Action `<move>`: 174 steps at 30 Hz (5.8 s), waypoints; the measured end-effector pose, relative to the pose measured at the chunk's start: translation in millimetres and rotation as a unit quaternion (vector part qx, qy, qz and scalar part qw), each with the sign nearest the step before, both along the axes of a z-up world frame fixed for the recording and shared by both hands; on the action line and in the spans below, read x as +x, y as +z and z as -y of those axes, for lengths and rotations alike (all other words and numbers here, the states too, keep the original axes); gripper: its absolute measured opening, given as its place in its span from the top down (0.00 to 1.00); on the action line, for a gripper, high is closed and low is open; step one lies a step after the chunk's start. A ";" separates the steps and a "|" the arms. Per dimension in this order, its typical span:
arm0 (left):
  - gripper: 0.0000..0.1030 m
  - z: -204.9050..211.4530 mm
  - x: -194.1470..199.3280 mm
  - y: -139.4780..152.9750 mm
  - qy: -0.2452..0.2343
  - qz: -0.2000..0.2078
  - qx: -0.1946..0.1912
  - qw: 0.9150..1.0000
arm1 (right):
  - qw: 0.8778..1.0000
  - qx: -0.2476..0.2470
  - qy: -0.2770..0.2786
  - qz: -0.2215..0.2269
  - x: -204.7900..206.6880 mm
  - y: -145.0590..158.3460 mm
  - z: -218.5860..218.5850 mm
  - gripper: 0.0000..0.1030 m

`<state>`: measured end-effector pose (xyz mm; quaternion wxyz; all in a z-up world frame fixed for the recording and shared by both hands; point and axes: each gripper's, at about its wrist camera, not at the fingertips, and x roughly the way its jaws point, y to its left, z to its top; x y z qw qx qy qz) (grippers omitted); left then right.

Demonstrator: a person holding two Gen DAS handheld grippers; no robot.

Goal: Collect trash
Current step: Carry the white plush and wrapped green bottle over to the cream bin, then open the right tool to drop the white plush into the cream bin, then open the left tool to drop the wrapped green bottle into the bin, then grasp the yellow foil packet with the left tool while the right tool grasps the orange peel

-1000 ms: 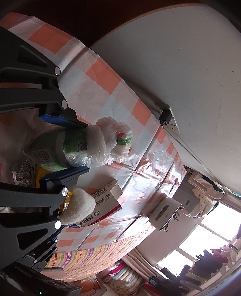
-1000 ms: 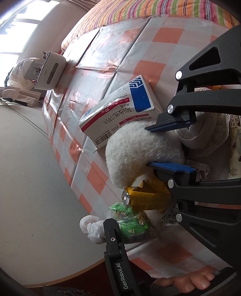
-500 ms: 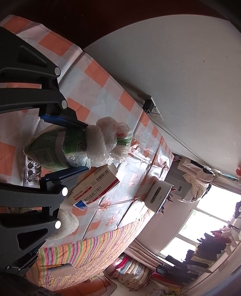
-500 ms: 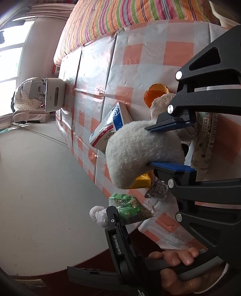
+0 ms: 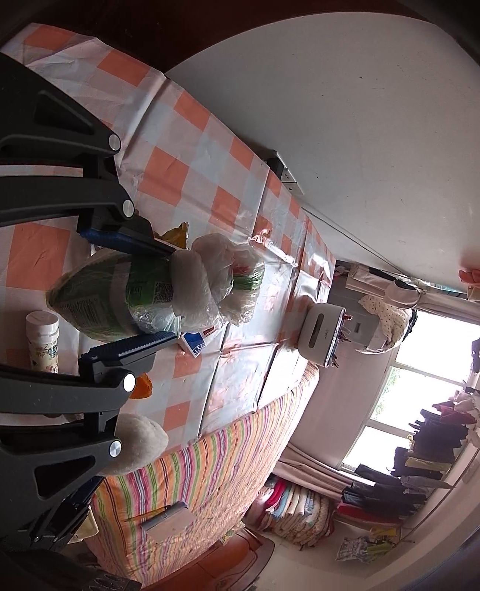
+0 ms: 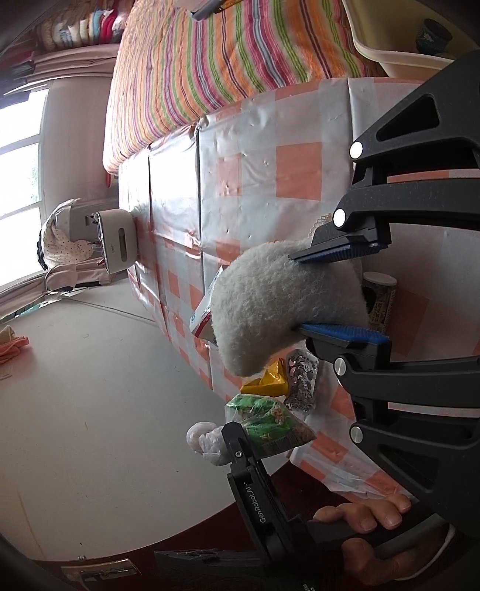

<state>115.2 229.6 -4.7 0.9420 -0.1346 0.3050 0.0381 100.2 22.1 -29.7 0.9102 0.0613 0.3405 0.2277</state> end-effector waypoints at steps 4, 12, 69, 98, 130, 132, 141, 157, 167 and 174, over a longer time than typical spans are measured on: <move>0.62 17.0 -1.6 -1.4 -0.019 0.004 0.009 1.000 | 1.000 0.011 -0.025 -0.006 -3.2 -5.5 20.8 0.72; 0.62 42.3 -2.8 -7.8 -0.048 -0.005 0.017 0.999 | 0.997 0.030 -0.066 -0.015 -10.8 -12.6 54.9 0.72; 0.61 219.9 -43.2 -14.5 -0.216 0.003 0.066 0.974 | 0.968 0.088 -0.231 0.038 -91.0 -11.1 207.0 0.70; 0.61 308.0 -51.9 -16.5 -0.290 -0.007 0.094 0.952 | 0.923 0.126 -0.360 0.050 -123.0 -18.7 285.2 0.46; 0.29 327.0 -52.4 -12.0 -0.300 -0.010 0.102 0.948 | 0.887 0.186 -0.416 0.075 -141.0 -20.3 315.9 0.34; 0.29 316.4 -51.0 -10.8 -0.291 -0.011 0.104 0.951 | 0.890 0.182 -0.412 0.073 -138.2 -20.1 312.1 0.33; 0.29 262.4 -46.5 -12.2 -0.253 -0.014 0.099 0.962 | 0.908 0.150 -0.386 0.066 -123.5 -18.9 280.7 0.33; 0.29 111.3 -25.4 -4.7 -0.088 -0.014 0.078 0.993 | 0.946 0.088 -0.310 0.047 -89.7 -18.3 190.0 0.32; 0.29 8.2 23.0 -27.6 0.003 -0.062 0.075 0.995 | 0.969 0.057 -0.238 0.042 -69.4 -12.7 131.5 0.32; 0.29 -11.7 52.4 -43.3 0.009 -0.085 0.070 0.994 | 0.985 0.029 -0.165 0.050 -41.7 4.8 87.8 0.32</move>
